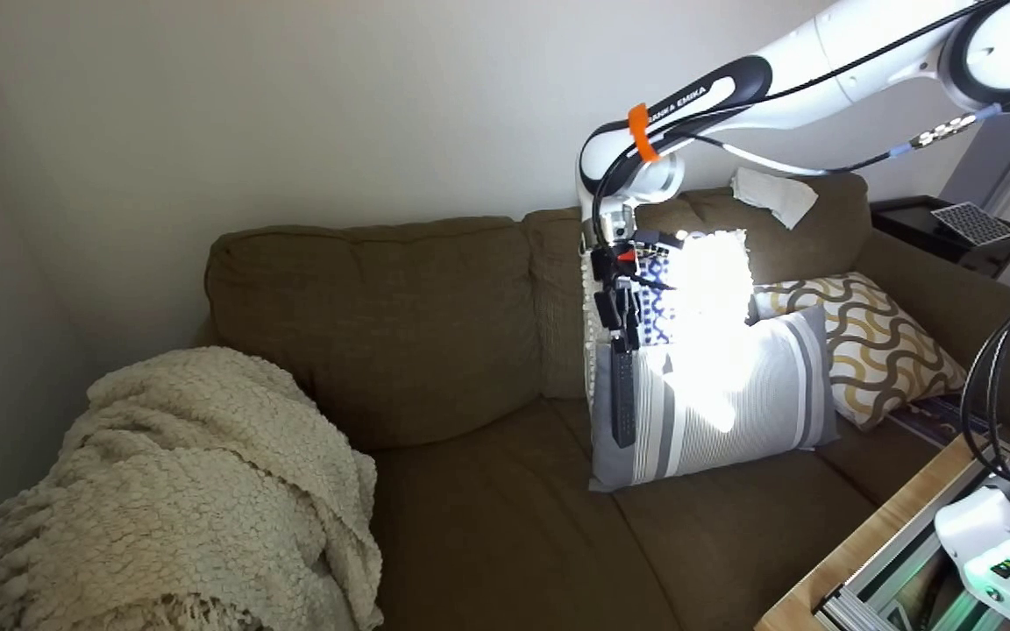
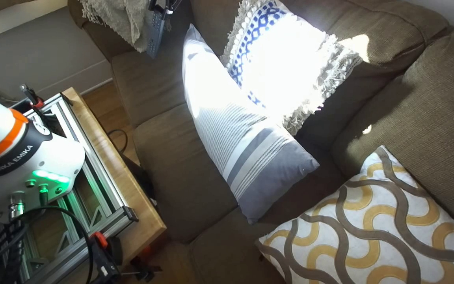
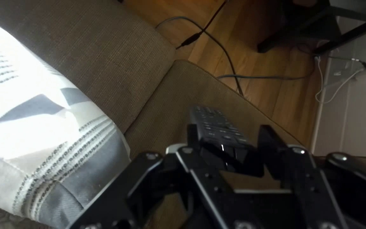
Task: Move the remote to the left
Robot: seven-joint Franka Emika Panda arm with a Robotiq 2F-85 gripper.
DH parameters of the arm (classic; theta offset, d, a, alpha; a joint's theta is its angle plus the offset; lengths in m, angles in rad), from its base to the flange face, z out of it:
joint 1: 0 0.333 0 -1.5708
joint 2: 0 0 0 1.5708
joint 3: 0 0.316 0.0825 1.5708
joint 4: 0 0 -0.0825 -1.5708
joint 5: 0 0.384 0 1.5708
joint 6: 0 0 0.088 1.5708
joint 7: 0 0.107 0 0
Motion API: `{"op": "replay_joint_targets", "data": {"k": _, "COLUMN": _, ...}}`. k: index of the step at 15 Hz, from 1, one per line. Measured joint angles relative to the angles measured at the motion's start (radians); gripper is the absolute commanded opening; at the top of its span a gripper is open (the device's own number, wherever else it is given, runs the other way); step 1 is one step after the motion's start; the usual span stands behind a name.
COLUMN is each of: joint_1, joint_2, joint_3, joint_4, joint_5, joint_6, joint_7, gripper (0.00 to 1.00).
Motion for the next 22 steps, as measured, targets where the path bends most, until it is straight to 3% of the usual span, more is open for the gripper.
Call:
{"op": "replay_joint_targets", "data": {"k": 6, "joint_1": 0.064, "joint_2": 0.199, "joint_3": 0.001, "joint_4": 0.165, "joint_5": -0.091, "joint_6": -0.001, "joint_7": 0.017, "gripper": 0.25}}
{"op": "replay_joint_targets", "data": {"k": 14, "joint_1": 0.142, "joint_2": 0.354, "joint_3": 0.006, "joint_4": 0.310, "joint_5": -0.174, "joint_6": -0.019, "joint_7": 0.019, "gripper": 0.25}}
{"op": "replay_joint_targets", "data": {"k": 15, "joint_1": 0.150, "joint_2": 0.371, "joint_3": 0.007, "joint_4": 0.323, "joint_5": -0.179, "joint_6": -0.025, "joint_7": 0.019, "gripper": 0.75}}
{"op": "replay_joint_targets", "data": {"k": 16, "joint_1": 0.158, "joint_2": 0.389, "joint_3": 0.007, "joint_4": 0.338, "joint_5": -0.183, "joint_6": -0.033, "joint_7": 0.019, "gripper": 0.76}}
{"op": "replay_joint_targets", "data": {"k": 19, "joint_1": 0.171, "joint_2": 0.437, "joint_3": 0.008, "joint_4": 0.387, "joint_5": -0.191, "joint_6": -0.067, "joint_7": 0.019, "gripper": 0.98}}
{"op": "replay_joint_targets", "data": {"k": 22, "joint_1": 0.176, "joint_2": 0.462, "joint_3": 0.009, "joint_4": 0.437, "joint_5": -0.193, "joint_6": -0.098, "joint_7": 0.019, "gripper": 1.00}}
